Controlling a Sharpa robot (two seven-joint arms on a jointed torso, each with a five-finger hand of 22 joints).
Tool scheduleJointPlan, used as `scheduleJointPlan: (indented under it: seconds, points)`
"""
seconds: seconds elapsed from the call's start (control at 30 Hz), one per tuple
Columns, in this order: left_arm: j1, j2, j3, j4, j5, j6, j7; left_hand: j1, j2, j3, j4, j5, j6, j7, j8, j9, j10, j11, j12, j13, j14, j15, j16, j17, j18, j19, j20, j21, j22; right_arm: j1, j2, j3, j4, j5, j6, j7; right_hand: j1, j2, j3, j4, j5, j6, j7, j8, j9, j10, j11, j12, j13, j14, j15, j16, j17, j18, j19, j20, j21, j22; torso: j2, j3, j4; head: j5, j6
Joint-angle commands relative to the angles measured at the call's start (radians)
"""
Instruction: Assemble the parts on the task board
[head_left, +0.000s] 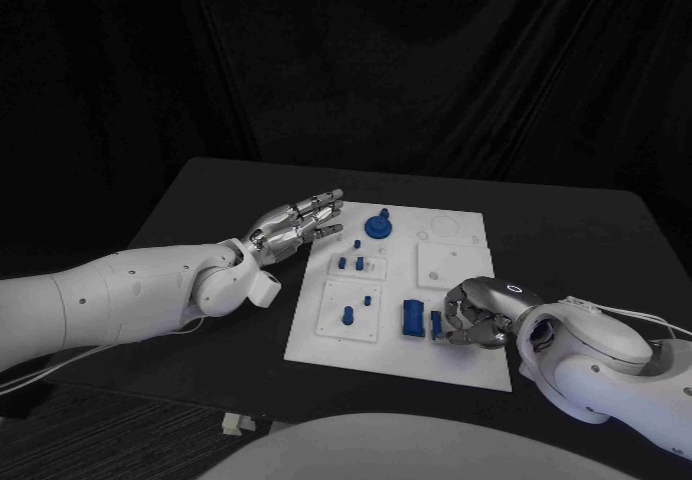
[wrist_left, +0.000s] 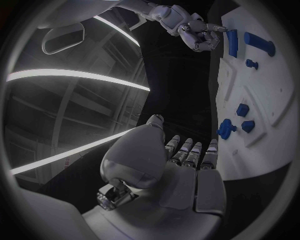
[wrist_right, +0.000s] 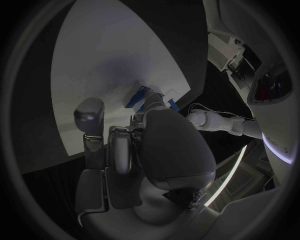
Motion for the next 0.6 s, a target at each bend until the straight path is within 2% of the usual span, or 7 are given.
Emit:
scheduleJointPlan:
  seconds: [0.03,0.17,0.37,0.43,0.6]
  points:
    - [-0.002,0.002,0.001,0.001,0.005,0.013,0.070,0.008,0.001,0.004,0.000,0.003,0.001,0.008,0.004,0.001,0.002,0.006,0.004,0.002,-0.001,0.005,0.006,0.001,0.011,0.004,0.006,0.003,0.001,-0.003,0.001,0.000,-0.001,-0.017,0.007,0.008,0.016,0.007,0.011,-0.003,0.035,-0.005,0.001,-0.005,0.000,0.105,-0.003,0.003,0.263,0.107,-0.001,0.003,0.263,-0.004,0.013,-0.002,-0.004,0.113,0.000,-0.0002,-0.0001,0.001,0.000]
    - [-0.003,0.003,0.001,0.001,0.005,0.013,0.069,0.010,0.002,0.006,-0.001,0.004,0.001,0.008,0.004,0.001,0.002,0.006,0.004,0.002,-0.001,0.005,0.006,0.001,0.011,0.004,0.007,0.003,0.001,-0.003,0.003,0.000,-0.003,-0.018,-0.014,0.017,0.024,0.015,0.016,-0.009,0.080,0.002,0.001,-0.001,0.003,0.105,-0.002,0.003,0.263,0.107,-0.001,0.003,0.263,-0.005,0.013,-0.002,-0.003,0.114,0.000,-0.0001,-0.0004,0.001,0.000]
    - [-0.004,0.002,0.001,0.001,0.005,0.013,0.069,0.010,0.002,0.006,-0.001,0.004,0.001,0.008,0.004,0.001,0.002,0.006,0.004,0.002,-0.001,0.005,0.006,0.001,0.011,0.004,0.007,0.003,0.001,-0.003,0.005,0.000,-0.003,-0.018,-0.047,0.030,0.010,0.028,0.015,-0.001,0.070,0.025,0.001,0.016,0.012,0.105,-0.003,0.003,0.263,0.107,0.000,0.003,0.263,-0.005,0.014,-0.001,0.002,0.115,0.000,-0.0002,-0.0001,0.001,0.000]
    - [-0.004,0.002,0.001,0.001,0.005,0.013,0.069,0.010,0.002,0.006,-0.001,0.004,0.001,0.009,0.004,0.001,0.002,0.006,0.004,0.002,-0.001,0.005,0.006,0.001,0.010,0.004,0.007,0.004,0.002,-0.003,0.005,0.000,-0.003,-0.019,-0.057,0.035,0.006,0.038,0.017,0.001,0.079,0.059,-0.001,0.047,0.028,0.105,-0.004,0.003,0.263,0.107,-0.001,0.003,0.263,-0.005,0.015,-0.002,0.003,0.115,0.000,-0.0001,0.0001,0.001,0.000]
    - [-0.004,0.002,0.001,0.001,0.005,0.014,0.067,0.010,0.002,0.006,-0.001,0.004,0.001,0.009,0.004,0.001,0.002,0.006,0.004,0.002,-0.001,0.005,0.006,0.001,0.010,0.004,0.007,0.004,0.002,-0.003,0.007,0.000,-0.004,-0.017,-0.070,0.042,0.009,0.047,0.021,-0.003,0.100,0.062,-0.004,0.050,0.031,0.105,-0.006,0.003,0.263,0.107,-0.003,0.003,0.263,-0.005,0.015,-0.003,0.005,0.115,0.000,-0.0003,-0.0004,0.001,0.000]
